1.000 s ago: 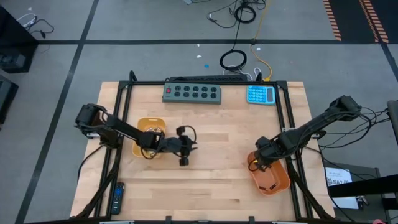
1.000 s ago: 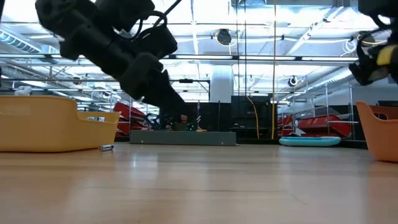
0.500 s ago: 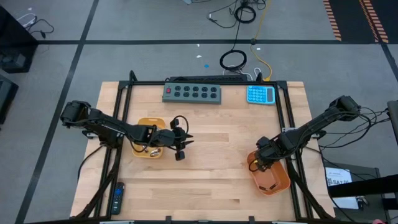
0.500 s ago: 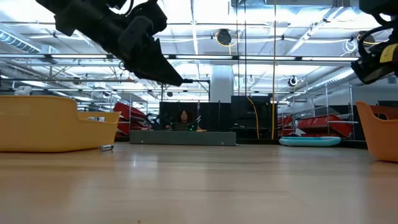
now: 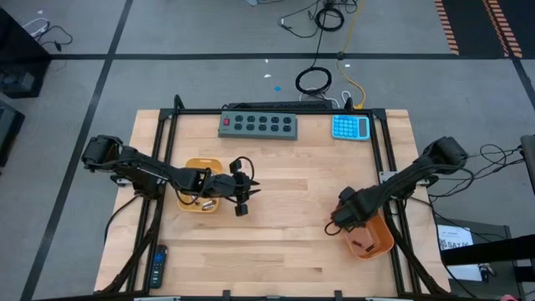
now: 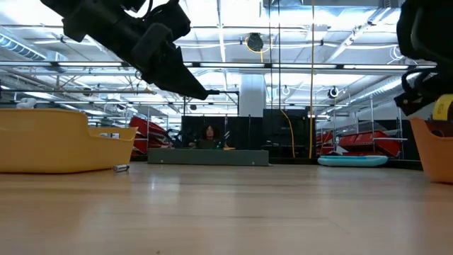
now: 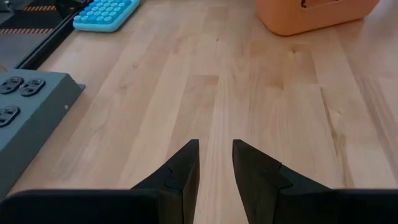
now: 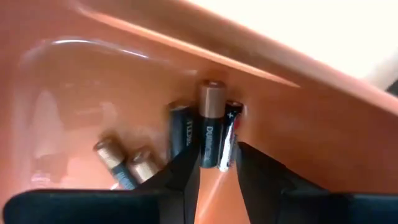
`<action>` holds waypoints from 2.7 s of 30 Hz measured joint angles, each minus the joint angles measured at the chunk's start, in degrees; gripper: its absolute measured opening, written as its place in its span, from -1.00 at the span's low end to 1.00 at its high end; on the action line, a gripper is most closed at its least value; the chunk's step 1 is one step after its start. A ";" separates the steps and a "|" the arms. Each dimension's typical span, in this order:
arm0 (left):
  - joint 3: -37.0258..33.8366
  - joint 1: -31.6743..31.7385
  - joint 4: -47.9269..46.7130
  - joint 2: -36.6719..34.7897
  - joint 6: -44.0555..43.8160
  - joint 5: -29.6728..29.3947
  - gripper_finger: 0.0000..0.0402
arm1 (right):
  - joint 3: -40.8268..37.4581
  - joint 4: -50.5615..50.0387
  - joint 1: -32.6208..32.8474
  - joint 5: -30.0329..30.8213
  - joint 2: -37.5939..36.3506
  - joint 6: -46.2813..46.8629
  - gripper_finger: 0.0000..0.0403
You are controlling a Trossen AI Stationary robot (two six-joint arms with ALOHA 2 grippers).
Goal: Sort batteries
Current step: Put the silver battery into the yellow bin
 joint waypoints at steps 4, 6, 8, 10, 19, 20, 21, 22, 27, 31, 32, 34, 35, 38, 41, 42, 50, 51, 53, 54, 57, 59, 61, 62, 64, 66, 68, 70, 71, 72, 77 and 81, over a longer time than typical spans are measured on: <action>0.00 0.00 0.04 0.00 0.23 0.00 -0.47 | 0.61 -0.05 0.00 0.01 3.36 -0.22 -0.54; 0.00 0.00 0.01 0.00 0.27 0.00 -0.47 | 0.78 1.63 0.00 0.04 3.87 -0.78 -0.54; 0.00 0.00 0.00 0.00 0.62 0.00 -0.47 | 0.78 6.05 -0.04 -0.83 3.76 -1.84 -0.54; 0.00 0.00 -0.02 0.00 1.40 -0.02 -0.47 | 0.83 10.23 -0.02 -2.48 3.35 -2.81 -0.54; 0.00 0.11 -0.23 0.02 1.83 -0.48 -0.47 | 9.86 -1.80 0.27 0.58 3.11 -1.76 -0.54; 0.00 0.11 -0.23 0.02 1.81 -0.48 -0.47 | 10.02 -2.22 0.26 0.52 3.11 -1.75 -0.54; 0.00 0.11 -0.22 0.02 1.85 -0.48 -0.47 | 9.78 -2.34 0.26 0.43 3.13 -1.70 -0.54; 0.00 0.11 -0.26 0.02 1.90 -0.48 -0.47 | 9.51 -2.38 0.26 0.37 3.37 -1.61 -0.54; 0.00 0.17 -0.43 0.05 2.83 -0.52 -0.47 | 8.16 -2.42 0.37 0.02 3.94 -1.58 -0.54; 0.00 0.26 -0.63 0.07 2.91 -0.56 -0.47 | 8.14 -2.31 0.67 0.01 3.94 -3.38 -0.54; 0.00 0.26 -0.66 0.07 2.90 -0.55 -0.47 | 8.14 -2.28 0.88 0.03 3.94 -4.60 -0.54; 0.00 0.26 -0.66 0.07 2.92 -0.58 -0.47 | 8.12 -2.30 1.32 0.05 3.94 -6.61 -0.54; 0.00 0.26 -0.65 0.07 2.91 -0.59 -0.47 | 8.12 -2.31 1.49 0.19 3.94 -7.54 -0.54; 0.00 0.26 -0.65 0.07 2.90 -0.61 -0.47 | 8.10 -2.41 1.79 0.66 4.01 -9.08 -0.54; -0.02 0.26 -0.63 0.07 2.90 -0.61 -0.47 | 8.08 -2.57 1.77 1.69 5.54 -9.10 -0.54; -0.02 0.26 -0.63 0.07 2.92 -0.61 -0.47 | 8.08 -2.67 1.77 1.71 6.41 -9.10 -0.54; -0.04 0.26 -0.90 0.07 2.92 -0.63 -0.47 | 8.27 -1.49 1.66 0.72 13.92 -10.07 -0.54; -0.04 0.26 -0.94 0.07 2.91 -0.63 -0.47 | 8.27 -1.31 1.66 0.44 14.11 -10.23 -0.54; -0.04 0.26 -1.04 0.07 2.90 -0.63 -0.47 | 8.25 -0.63 1.68 0.24 13.94 -10.52 -0.54; -0.04 0.26 -1.06 0.07 2.90 -0.63 -0.47 | 8.19 -0.15 1.68 0.01 13.77 -10.56 -0.54; -0.04 0.27 -1.09 0.07 2.90 -0.63 -0.47 | 8.16 1.22 1.73 -0.87 13.38 -10.68 -0.54; -0.04 0.26 -1.09 0.07 2.90 -0.63 -0.47 | 8.16 2.01 1.73 -1.62 13.38 -10.67 -0.55; -0.04 0.26 -1.07 0.07 2.90 -0.63 -0.47 | 8.14 3.03 1.73 -2.45 13.36 -11.00 -0.60; -0.04 0.26 -1.09 0.07 2.90 -0.63 -0.47 | 8.14 3.73 1.73 -2.73 13.36 -11.05 -0.65; -0.04 0.26 -1.08 0.07 2.99 -0.63 -0.47 | 8.16 4.57 1.77 -2.99 13.38 -11.06 -0.77; -0.04 0.26 -1.09 0.07 3.29 -0.63 -0.47 | 8.16 4.76 1.77 -3.09 13.38 -11.05 -0.91; -0.04 0.27 -1.09 0.07 3.33 -0.62 -0.47 | 8.16 4.78 1.72 -3.10 13.38 -10.99 -0.94; -0.04 0.26 -1.07 0.07 3.33 -0.63 -0.47 | 8.16 4.80 1.65 -3.06 13.40 -10.47 -0.94; -0.04 0.27 -1.09 0.07 3.35 -0.63 -0.47 | 8.16 4.80 1.52 -2.93 13.40 -10.15 -0.95; -0.04 0.26 -1.09 0.07 3.41 -0.62 -0.47 | 8.16 4.77 1.34 -2.62 13.43 -9.92 -0.96; -0.04 0.26 -1.09 0.07 4.34 -0.63 -0.47 | 8.14 4.65 -0.73 -0.88 13.45 -10.05 -0.98; -0.04 0.26 -1.08 0.07 4.34 -0.63 -0.47 | 8.14 3.79 -3.82 5.61 13.51 -11.71 -0.99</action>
